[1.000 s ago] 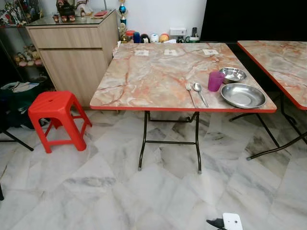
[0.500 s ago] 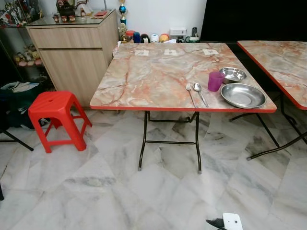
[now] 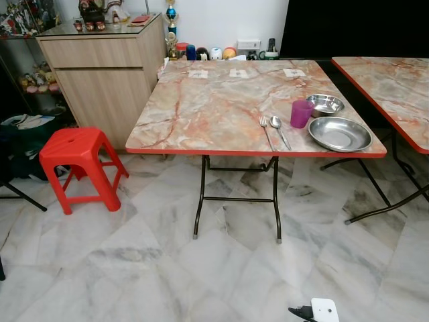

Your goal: Setting the table

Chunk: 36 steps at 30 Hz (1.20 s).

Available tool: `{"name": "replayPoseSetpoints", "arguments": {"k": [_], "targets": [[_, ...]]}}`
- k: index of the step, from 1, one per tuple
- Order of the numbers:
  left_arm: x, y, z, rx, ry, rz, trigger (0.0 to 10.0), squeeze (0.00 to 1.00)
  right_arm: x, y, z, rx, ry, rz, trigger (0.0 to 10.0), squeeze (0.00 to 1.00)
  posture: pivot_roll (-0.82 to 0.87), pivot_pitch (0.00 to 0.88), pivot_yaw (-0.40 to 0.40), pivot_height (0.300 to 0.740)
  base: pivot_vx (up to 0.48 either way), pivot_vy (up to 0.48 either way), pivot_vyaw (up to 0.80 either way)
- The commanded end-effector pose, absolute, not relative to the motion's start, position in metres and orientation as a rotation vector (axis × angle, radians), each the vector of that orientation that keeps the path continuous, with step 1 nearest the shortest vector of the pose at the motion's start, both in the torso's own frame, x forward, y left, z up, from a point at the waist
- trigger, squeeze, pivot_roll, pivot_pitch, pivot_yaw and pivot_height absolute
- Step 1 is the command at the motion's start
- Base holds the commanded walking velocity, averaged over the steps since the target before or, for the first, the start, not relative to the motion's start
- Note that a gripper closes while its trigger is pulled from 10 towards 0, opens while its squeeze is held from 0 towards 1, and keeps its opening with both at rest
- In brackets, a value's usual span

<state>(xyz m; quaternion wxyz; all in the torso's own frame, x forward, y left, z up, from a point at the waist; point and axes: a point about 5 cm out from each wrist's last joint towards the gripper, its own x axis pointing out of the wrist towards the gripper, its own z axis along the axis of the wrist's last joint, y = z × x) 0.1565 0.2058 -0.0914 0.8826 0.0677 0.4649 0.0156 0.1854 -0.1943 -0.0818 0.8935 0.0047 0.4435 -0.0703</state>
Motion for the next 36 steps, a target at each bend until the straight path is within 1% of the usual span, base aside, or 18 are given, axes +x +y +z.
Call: {"name": "replayPoseSetpoints", "arguments": {"k": [1, 28, 29, 30, 36], "targets": [[0.2062, 0.2007, -0.0676, -0.052, 0.826, -0.016, 10.0, 0.00, 0.2064, -0.1801, -0.0741, 0.131, 0.923, -0.109, 10.0, 0.00, 0.00, 0.042, 0.003, 0.740, 0.000, 0.000, 0.00], [0.2062, 0.2007, -0.0676, -0.052, 0.826, -0.016, 10.0, 0.00, 0.2064, -0.1801, -0.0741, 0.131, 0.923, -0.109, 10.0, 0.00, 0.00, 0.042, 0.003, 0.740, 0.000, 0.000, 0.00], [0.2066, 0.2010, -0.0673, -0.053, 0.825, -0.016, 10.0, 0.00, 0.2067, -0.1800, -0.0739, 0.120, 0.926, -0.103, 10.0, 0.00, 0.00, 0.045, 0.004, 0.740, 0.000, 0.000, 0.00], [0.2080, 0.2016, -0.0661, -0.055, 0.811, -0.011, 10.0, 0.00, 0.2074, -0.1794, -0.0736, 0.124, 0.925, -0.093, 10.0, 0.00, 0.01, 0.085, -0.003, 0.740, 0.000, 0.000, 0.00], [0.2083, 0.2019, -0.0653, -0.060, 0.792, -0.006, 10.0, 0.00, 0.2101, -0.1801, -0.0713, 0.171, 0.875, -0.135, 10.0, 0.00, 0.01, 0.088, -0.004, 0.740, 0.000, 0.000, 0.00]]}}
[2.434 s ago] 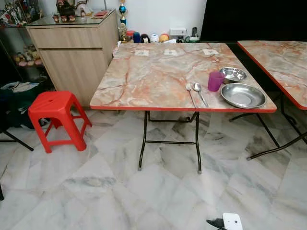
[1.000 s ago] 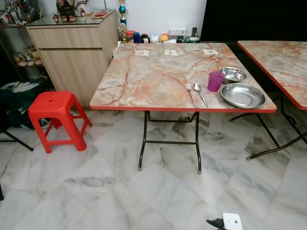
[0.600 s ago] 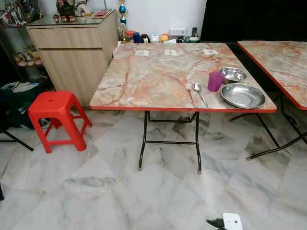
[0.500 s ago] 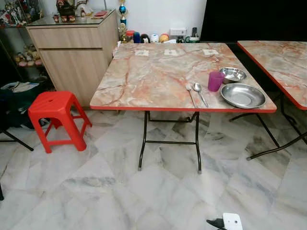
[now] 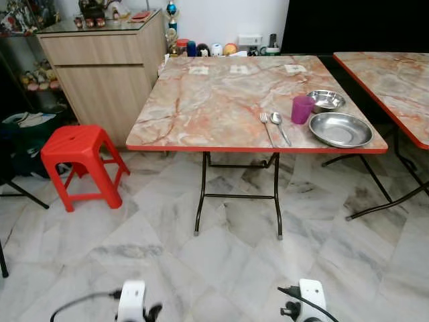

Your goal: Setting the table

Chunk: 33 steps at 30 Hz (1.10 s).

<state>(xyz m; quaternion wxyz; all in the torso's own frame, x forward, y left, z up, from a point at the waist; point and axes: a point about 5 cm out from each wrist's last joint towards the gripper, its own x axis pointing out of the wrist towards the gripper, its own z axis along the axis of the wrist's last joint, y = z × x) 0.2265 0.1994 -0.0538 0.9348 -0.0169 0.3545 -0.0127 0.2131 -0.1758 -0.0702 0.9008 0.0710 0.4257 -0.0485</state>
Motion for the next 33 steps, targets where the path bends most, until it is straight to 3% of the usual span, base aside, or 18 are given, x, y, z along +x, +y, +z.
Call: {"name": "replayPoseSetpoints", "arguments": {"k": [1, 15, 19, 23, 25, 33], "targets": [[0.208, 0.202, -0.065, -0.060, 0.792, -0.006, 10.0, 0.00, 0.210, -0.180, -0.071, 0.171, 0.875, -0.135, 10.0, 0.00, 0.01, 0.088, -0.004, 0.740, 0.000, 0.000, 0.00], [0.209, 0.204, -0.063, -0.054, 0.761, -0.034, 10.0, 0.00, 0.212, -0.181, -0.069, 0.162, 0.847, -0.127, 10.0, 0.00, 0.00, 0.091, -0.005, 0.740, 0.000, 0.000, 0.00], [0.221, 0.207, -0.049, -0.062, 0.603, -0.043, 10.0, 0.00, 0.217, -0.183, -0.065, 0.152, 0.770, -0.119, 10.0, 0.00, 0.01, 0.098, -0.009, 0.740, 0.000, 0.000, 0.00], [0.224, 0.207, -0.046, -0.072, 0.569, -0.046, 10.0, 0.00, 0.218, -0.183, -0.063, 0.143, 0.753, -0.111, 10.0, 0.00, 0.01, 0.102, -0.011, 0.740, 0.000, 0.000, 0.00], [0.231, 0.208, -0.034, -0.056, 0.445, -0.075, 10.0, 0.00, 0.220, -0.183, -0.060, 0.163, 0.702, -0.101, 10.0, 0.00, 0.01, 0.105, -0.015, 0.740, 0.000, 0.000, 0.00], [0.215, 0.206, -0.031, -0.032, 0.343, -0.113, 10.0, 0.00, 0.221, -0.187, -0.057, 0.149, 0.645, -0.099, 10.0, 0.00, 0.01, 0.114, -0.026, 0.740, 0.000, 0.000, 0.00]]}}
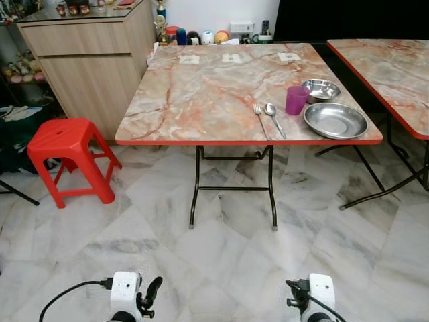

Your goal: Setting the table

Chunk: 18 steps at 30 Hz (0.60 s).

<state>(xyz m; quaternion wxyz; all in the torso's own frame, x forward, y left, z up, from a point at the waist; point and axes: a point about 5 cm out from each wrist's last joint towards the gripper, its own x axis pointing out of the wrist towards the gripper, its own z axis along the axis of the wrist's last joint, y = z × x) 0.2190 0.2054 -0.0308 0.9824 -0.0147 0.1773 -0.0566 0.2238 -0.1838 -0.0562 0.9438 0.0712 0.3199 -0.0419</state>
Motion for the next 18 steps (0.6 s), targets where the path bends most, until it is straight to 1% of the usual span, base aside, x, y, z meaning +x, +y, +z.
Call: {"name": "replayPoseSetpoints", "arguments": {"k": [1, 5, 11, 18], "targets": [[0.214, 0.206, -0.031, -0.030, 0.336, -0.114, 10.0, 0.00, 0.220, -0.187, -0.057, 0.146, 0.644, -0.098, 10.0, 0.00, 0.01, 0.115, -0.032, 0.740, 0.000, 0.000, 0.00], [0.214, 0.204, -0.027, -0.041, 0.295, -0.113, 10.0, 0.00, 0.221, -0.190, -0.056, 0.092, 0.634, -0.077, 10.0, 0.00, 0.02, 0.117, -0.039, 0.740, 0.000, 0.000, 0.00], [0.216, 0.190, -0.028, -0.046, 0.302, -0.153, 10.0, 0.00, 0.220, -0.194, -0.055, 0.088, 0.622, -0.089, 10.0, 0.00, 0.01, 0.119, -0.048, 0.740, 0.000, 0.000, 0.00], [0.221, 0.182, -0.020, -0.050, 0.242, -0.167, 10.0, 0.00, 0.222, -0.198, -0.050, 0.033, 0.559, -0.107, 10.0, 0.00, 0.01, 0.127, -0.059, 0.740, 0.000, 0.000, 0.00]]}}
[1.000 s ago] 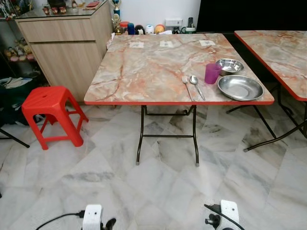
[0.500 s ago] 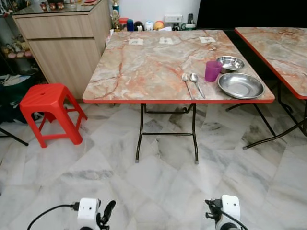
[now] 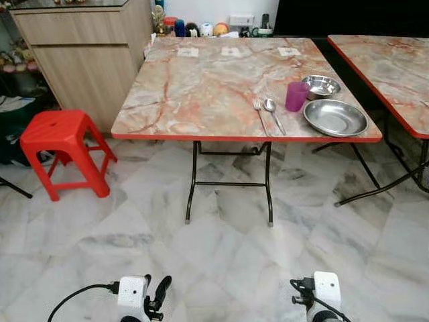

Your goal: Setting the table

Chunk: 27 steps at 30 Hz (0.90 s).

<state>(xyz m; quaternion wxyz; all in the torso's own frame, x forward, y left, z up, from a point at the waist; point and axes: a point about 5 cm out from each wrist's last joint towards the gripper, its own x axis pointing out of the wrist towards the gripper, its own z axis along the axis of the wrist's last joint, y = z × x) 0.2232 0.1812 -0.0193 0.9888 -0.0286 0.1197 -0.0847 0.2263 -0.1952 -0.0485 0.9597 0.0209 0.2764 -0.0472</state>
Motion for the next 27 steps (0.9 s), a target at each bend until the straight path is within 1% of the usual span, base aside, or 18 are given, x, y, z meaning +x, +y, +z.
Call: {"name": "replayPoseSetpoints", "arguments": {"k": [1, 5, 7, 8, 9, 12, 16, 20, 21, 22, 23, 27], "targets": [[0.221, 0.182, -0.020, -0.052, 0.240, -0.168, 10.0, 0.00, 0.222, -0.199, -0.050, 0.043, 0.553, -0.116, 10.0, 0.00, 0.01, 0.127, -0.059, 0.740, 0.000, 0.000, 0.00], [0.222, 0.179, -0.019, -0.056, 0.239, -0.177, 10.0, 0.00, 0.223, -0.200, -0.047, -0.001, 0.524, -0.111, 10.0, 0.00, 0.00, 0.127, -0.055, 0.740, 0.000, 0.000, 0.00], [0.223, 0.178, -0.018, -0.059, 0.239, -0.181, 10.0, 0.00, 0.258, -0.202, -0.001, -0.068, 0.172, -0.064, 10.0, 0.00, 0.01, 0.124, -0.050, 0.740, 0.000, 0.000, 0.00], [0.224, 0.177, -0.018, -0.058, 0.239, -0.183, 10.0, 0.00, 0.269, -0.201, 0.021, -0.105, 0.023, -0.038, 10.0, 0.00, 0.01, 0.124, -0.046, 0.740, 0.000, 0.000, 0.00], [0.225, 0.177, -0.018, -0.060, 0.238, -0.188, 10.0, 0.00, 0.279, -0.191, 0.044, -0.128, -0.115, -0.001, 10.0, 0.00, 0.01, 0.120, -0.040, 0.740, 0.000, 0.000, 0.00], [0.225, 0.176, -0.017, -0.060, 0.236, -0.194, 10.0, 0.00, 0.282, -0.184, 0.049, -0.113, -0.144, 0.002, 10.0, 0.00, 0.01, 0.116, -0.033, 0.740, 0.000, 0.000, 0.00], [0.227, 0.179, -0.015, -0.054, 0.233, -0.197, 10.0, 0.00, 0.295, -0.175, 0.052, -0.039, -0.104, -0.007, 10.0, 0.00, 0.03, 0.102, -0.017, 0.740, 0.000, 0.000, 0.00], [0.227, 0.180, -0.014, -0.053, 0.230, -0.194, 10.0, 0.00, 0.292, -0.176, 0.053, -0.045, -0.119, -0.005, 10.0, 0.00, 0.02, 0.096, -0.013, 0.740, 0.000, 0.000, 0.00], [0.227, 0.181, -0.013, -0.051, 0.225, -0.194, 10.0, 0.00, 0.285, -0.179, 0.051, -0.052, -0.126, -0.017, 10.0, 0.00, 0.03, 0.091, -0.013, 0.740, 0.000, 0.000, 0.00], [0.227, 0.181, -0.013, -0.051, 0.225, -0.194, 10.0, 0.00, 0.285, -0.179, 0.051, -0.052, -0.126, -0.017, 10.0, 0.00, 0.03, 0.091, -0.013, 0.740, 0.000, 0.000, 0.00], [0.227, 0.182, -0.011, -0.051, 0.213, -0.190, 10.0, 0.00, 0.270, -0.186, 0.044, -0.051, -0.106, -0.041, 10.0, 0.00, 0.02, 0.085, -0.009, 0.740, 0.000, 0.000, 0.00], [0.227, 0.187, -0.008, -0.060, 0.199, -0.177, 10.0, 0.00, 0.238, -0.195, 0.021, -0.051, -0.012, -0.068, 10.0, 0.00, 0.01, 0.076, -0.004, 0.740, 0.000, 0.000, 0.00]]}}
